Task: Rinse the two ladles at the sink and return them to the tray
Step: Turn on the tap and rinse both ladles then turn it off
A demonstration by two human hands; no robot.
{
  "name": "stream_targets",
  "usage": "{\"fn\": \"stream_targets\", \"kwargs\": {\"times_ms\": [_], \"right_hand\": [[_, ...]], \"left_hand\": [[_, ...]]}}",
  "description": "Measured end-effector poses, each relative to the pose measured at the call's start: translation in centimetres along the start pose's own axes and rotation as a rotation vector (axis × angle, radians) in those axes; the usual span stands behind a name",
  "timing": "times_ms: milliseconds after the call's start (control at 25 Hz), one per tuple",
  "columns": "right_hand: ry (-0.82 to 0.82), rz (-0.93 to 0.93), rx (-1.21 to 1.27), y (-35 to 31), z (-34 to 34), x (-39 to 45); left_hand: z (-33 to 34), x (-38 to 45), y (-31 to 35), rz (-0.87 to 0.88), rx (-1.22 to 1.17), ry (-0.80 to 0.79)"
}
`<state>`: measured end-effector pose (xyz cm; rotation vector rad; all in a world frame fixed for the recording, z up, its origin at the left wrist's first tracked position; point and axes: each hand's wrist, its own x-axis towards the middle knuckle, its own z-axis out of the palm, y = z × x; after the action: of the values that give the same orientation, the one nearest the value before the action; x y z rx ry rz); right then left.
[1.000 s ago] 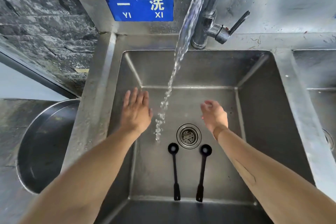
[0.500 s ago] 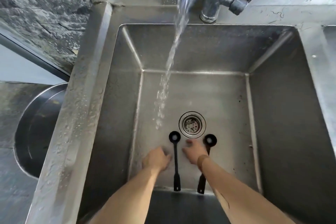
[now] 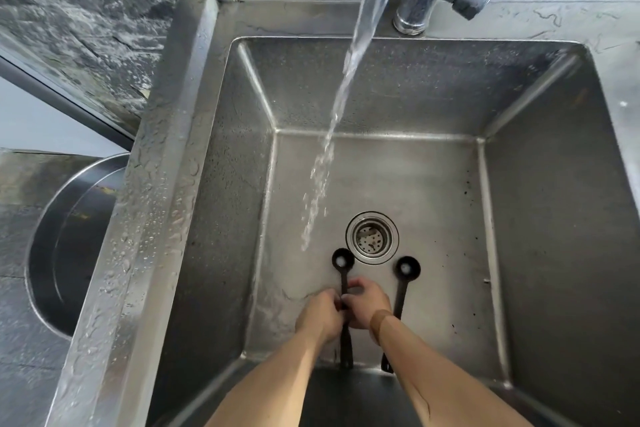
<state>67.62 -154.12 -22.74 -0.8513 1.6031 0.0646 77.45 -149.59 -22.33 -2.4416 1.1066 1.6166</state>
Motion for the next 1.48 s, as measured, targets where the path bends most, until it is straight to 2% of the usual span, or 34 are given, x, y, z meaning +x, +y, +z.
{"fn": "stream_targets", "kwargs": {"times_ms": [160,360,640,760,1000,1480], "right_hand": [[0.003,0.02,0.098,-0.6,-1.0,-0.8],[-0.003,0.061,0.183,-3.1,-2.7,-2.9],[-0.014,-0.082,0.051,-8.2,-4.8,-7.8],[-0.078,-0.104,0.133,-10.6,-4.9,-9.6],[-0.117,-0.147,0.32,-14.2,-3.8,-10.6],[-0.101,-0.11,0.472,-14.3,-0.9,-7.2]], "left_hand": [[-0.7,-0.9,1.4,0.028,-0.038,-0.005],[-3.1,-3.5,3.6,0.047,-0.206,-0.124],[-9.3,-9.1,5.4,0.123,-0.433,-0.187],[-12.0,-10.9,5.9,0.094,-0.584,-0.233],[-14.4,-11.9,4.6,0.104,-0.621,-0.24],[-13.9,-9.5,1.5,0.1,-0.619,-0.22]]}}
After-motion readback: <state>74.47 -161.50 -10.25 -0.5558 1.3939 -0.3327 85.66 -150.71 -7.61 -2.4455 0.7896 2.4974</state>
